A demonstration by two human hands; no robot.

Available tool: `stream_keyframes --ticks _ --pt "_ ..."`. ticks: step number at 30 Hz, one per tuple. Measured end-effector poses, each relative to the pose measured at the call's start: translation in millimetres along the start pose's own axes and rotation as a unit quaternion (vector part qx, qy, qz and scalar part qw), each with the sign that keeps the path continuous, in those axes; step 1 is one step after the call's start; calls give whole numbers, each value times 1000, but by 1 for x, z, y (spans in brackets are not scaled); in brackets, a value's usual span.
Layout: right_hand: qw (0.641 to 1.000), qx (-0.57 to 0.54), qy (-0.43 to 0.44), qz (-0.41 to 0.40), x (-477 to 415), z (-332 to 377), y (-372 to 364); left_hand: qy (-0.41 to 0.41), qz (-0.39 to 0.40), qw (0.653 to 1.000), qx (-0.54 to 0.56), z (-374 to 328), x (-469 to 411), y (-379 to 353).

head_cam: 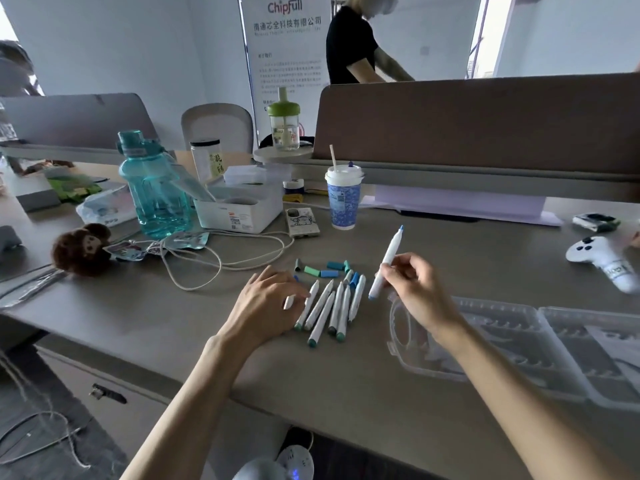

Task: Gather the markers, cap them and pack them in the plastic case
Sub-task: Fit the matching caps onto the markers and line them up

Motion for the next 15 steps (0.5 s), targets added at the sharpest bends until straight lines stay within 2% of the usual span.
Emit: stream_keyframes --ticks 3,9,12,15 --pt "999 -43 -20 -18 -2 0 6 -13 25 1000 -7 -9 -5 -3" --pt "995 -81 -56 -35 -3 0 14 17 38 999 15 -28 -42 0" --pt "993 -90 -62 -40 -3 3 18 -43 69 996 24 -45 -68 -21" --pt "993 -94 -60 -48 -4 6 22 -105 158 982 14 -58 -88 -56"
Point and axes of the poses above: each hand's wrist, its own x-axis away from the middle knuckle, its own y-axis out of the back of the hand, z = x × y, the point moved 10 cm from there along -x, towards the middle knuckle, and after that the axes turned 12 degrees about -x, right-handed, at the moved point
